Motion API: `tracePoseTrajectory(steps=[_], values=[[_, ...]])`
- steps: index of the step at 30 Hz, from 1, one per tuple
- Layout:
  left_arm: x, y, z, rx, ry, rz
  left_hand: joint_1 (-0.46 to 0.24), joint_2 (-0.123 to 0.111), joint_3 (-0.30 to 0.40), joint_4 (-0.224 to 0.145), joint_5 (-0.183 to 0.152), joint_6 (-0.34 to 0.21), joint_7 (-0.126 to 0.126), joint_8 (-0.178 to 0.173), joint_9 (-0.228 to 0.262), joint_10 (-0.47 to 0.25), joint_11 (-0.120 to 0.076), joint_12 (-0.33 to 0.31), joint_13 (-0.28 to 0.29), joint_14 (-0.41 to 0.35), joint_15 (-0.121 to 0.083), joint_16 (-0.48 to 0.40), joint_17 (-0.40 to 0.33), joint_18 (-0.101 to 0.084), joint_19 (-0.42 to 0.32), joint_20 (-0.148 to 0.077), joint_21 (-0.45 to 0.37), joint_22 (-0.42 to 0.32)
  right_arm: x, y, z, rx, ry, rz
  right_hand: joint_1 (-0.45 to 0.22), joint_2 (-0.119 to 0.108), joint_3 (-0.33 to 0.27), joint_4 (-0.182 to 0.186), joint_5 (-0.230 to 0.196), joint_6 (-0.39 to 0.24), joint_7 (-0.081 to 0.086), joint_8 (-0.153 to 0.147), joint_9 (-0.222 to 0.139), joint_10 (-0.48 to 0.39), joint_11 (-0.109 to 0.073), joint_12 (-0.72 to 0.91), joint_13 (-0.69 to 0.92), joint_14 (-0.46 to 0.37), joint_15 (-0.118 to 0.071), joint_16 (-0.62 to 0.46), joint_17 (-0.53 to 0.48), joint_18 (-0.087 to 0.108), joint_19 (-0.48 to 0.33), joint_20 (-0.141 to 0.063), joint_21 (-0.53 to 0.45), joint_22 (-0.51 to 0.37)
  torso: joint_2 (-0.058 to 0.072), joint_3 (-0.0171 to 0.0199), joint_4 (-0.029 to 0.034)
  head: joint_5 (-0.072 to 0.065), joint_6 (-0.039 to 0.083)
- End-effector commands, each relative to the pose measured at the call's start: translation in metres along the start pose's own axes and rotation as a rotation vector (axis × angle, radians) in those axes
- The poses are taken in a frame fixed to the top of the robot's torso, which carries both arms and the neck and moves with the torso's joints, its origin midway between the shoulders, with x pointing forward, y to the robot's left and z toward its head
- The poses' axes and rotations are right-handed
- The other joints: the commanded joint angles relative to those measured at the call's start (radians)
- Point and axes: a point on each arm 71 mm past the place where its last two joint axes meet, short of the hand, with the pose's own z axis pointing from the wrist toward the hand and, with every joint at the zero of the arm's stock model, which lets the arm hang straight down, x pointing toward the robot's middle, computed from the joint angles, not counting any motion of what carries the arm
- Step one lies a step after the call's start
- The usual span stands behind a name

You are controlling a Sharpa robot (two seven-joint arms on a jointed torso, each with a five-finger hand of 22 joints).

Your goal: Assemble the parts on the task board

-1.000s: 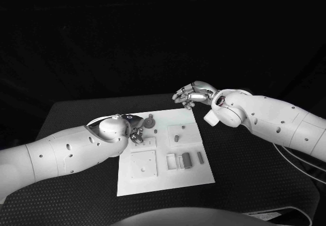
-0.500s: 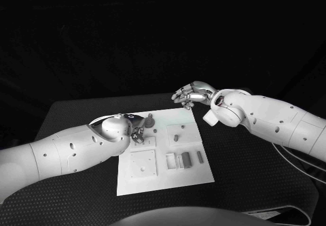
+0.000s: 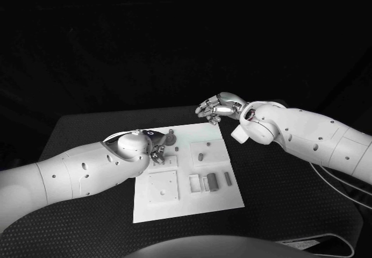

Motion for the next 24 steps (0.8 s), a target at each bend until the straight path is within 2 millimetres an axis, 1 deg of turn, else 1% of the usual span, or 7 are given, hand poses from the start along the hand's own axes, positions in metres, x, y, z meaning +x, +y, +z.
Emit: tracePoseTrajectory(steps=[1, 6, 15, 24], values=[[0.0008, -0.0027, 0.0005, 0.004, 0.015, 0.018, -0.001, 0.006, 0.0, 0.005, 0.003, 0.024, 0.017, 0.005, 0.0, 0.003, 0.004, -0.005, 0.001, -0.001, -0.003, -0.004, 0.002, -0.015, -0.002, 0.004, -0.003, -0.002, 0.0018, 0.0005, 0.0002, -0.006, 0.015, -0.006, -0.012, 0.001, -0.004, 0.001, 0.004, -0.001, 0.009, -0.005, -0.001, 0.0, -0.001, 0.005, -0.001, 0.0, -0.004, -0.004, -0.001, 0.008, 0.01, 0.0, -0.006, 0.012, 0.0, 0.0006, -0.0001, 0.0, -0.001], [0.002, -0.0035, 0.0011, 0.005, 0.016, 0.02, -0.001, 0.005, 0.0, 0.006, 0.003, 0.024, 0.017, 0.005, 0.001, 0.003, 0.004, -0.005, 0.001, -0.001, -0.004, -0.004, 0.002, -0.015, -0.002, 0.004, -0.003, -0.002, 0.0015, 0.0002, 0.0, -0.005, 0.014, -0.006, -0.012, 0.001, -0.004, 0.001, 0.004, -0.001, 0.009, -0.005, -0.001, 0.0, -0.001, 0.005, -0.001, 0.0, -0.004, -0.004, -0.001, 0.008, 0.01, 0.0, -0.006, 0.012, 0.0, 0.0011, -0.0006, -0.001, -0.002], [0.0025, -0.0057, 0.0009, 0.012, 0.016, 0.021, -0.003, 0.004, -0.002, 0.006, 0.001, 0.023, 0.018, 0.004, 0.001, 0.002, 0.004, -0.006, 0.002, -0.001, -0.003, -0.004, 0.002, -0.015, -0.002, 0.004, -0.003, -0.002, 0.002, -0.0003, -0.0001, -0.004, 0.016, -0.005, -0.013, 0.001, -0.004, 0.001, 0.004, -0.001, 0.009, -0.005, -0.001, 0.0, -0.001, 0.006, -0.001, 0.0, -0.004, -0.004, -0.002, 0.008, 0.01, 0.0, -0.006, 0.012, 0.0, 0.0011, 0.0003, -0.002, -0.004], [0.0016, -0.0049, -0.002, 0.018, -0.007, 0.013, 0.0, 0.004, -0.001, 0.005, 0.001, 0.023, 0.017, 0.004, 0.002, 0.002, 0.004, -0.006, 0.002, -0.001, -0.004, -0.004, 0.002, -0.015, -0.002, 0.004, -0.003, -0.002, 0.0019, -0.001, -0.0004, -0.003, 0.016, -0.005, -0.013, 0.001, -0.004, 0.002, 0.004, -0.001, 0.009, -0.005, -0.001, 0.0, -0.001, 0.006, -0.002, 0.0, -0.004, -0.004, -0.002, 0.008, 0.01, 0.0, -0.006, 0.012, 0.0, 0.0, 0.0003, -0.004, -0.006]])
